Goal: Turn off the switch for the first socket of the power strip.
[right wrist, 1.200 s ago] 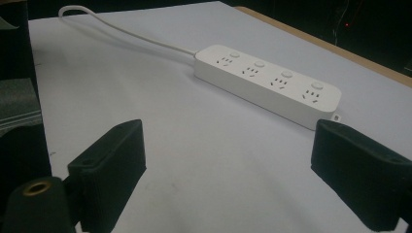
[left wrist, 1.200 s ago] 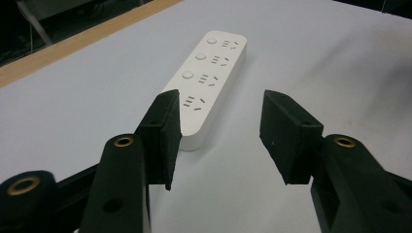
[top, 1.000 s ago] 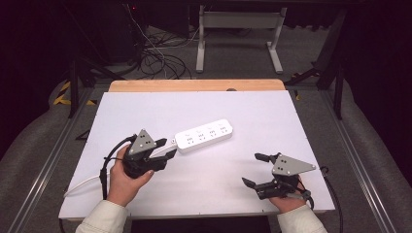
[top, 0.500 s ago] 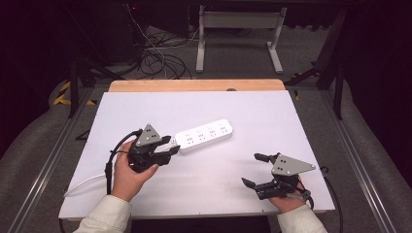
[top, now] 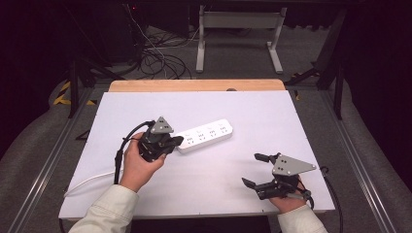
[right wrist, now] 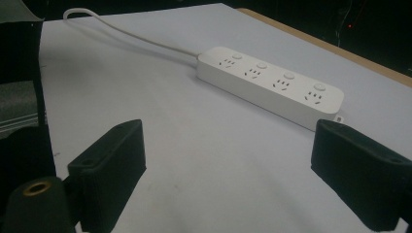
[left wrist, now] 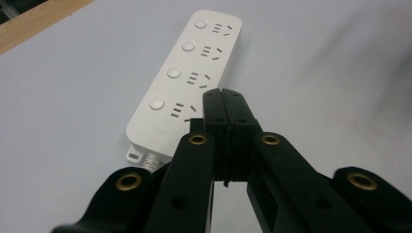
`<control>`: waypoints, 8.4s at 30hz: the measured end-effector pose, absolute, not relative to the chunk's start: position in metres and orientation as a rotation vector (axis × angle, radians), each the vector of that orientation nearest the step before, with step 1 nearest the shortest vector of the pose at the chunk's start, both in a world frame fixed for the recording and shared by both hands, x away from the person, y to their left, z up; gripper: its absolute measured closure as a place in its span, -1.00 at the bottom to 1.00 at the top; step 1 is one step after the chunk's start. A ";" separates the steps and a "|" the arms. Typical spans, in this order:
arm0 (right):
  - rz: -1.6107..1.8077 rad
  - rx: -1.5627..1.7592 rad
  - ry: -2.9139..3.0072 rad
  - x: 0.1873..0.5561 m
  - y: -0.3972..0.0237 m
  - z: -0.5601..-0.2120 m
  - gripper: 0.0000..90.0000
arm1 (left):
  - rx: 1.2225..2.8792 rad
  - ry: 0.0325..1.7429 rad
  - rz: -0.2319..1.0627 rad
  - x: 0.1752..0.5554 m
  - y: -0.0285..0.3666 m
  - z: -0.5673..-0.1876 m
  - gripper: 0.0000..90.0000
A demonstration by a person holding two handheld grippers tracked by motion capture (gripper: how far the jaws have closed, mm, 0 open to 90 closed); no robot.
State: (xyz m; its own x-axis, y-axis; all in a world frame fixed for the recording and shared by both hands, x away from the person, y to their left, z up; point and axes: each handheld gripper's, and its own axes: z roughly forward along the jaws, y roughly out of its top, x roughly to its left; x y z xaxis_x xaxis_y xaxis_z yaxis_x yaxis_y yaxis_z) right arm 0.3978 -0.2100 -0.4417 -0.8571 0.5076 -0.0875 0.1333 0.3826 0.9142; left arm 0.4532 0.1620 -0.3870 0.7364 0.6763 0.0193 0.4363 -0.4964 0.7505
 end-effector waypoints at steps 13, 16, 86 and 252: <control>1.470 0.554 2.295 0.397 -0.210 -0.442 -0.72 | 2.204 0.913 0.359 0.486 0.148 -0.393 1.00; 1.471 0.552 2.295 0.397 -0.210 -0.441 -0.72 | 2.219 0.930 0.360 0.493 0.145 -0.396 1.00; 1.478 0.517 2.299 0.395 -0.210 -0.441 -0.72 | 2.221 1.063 0.483 0.538 0.129 -0.452 1.00; 1.488 0.496 2.296 0.391 -0.209 -0.441 -0.74 | 1.909 0.646 0.474 0.372 0.252 -0.460 -0.70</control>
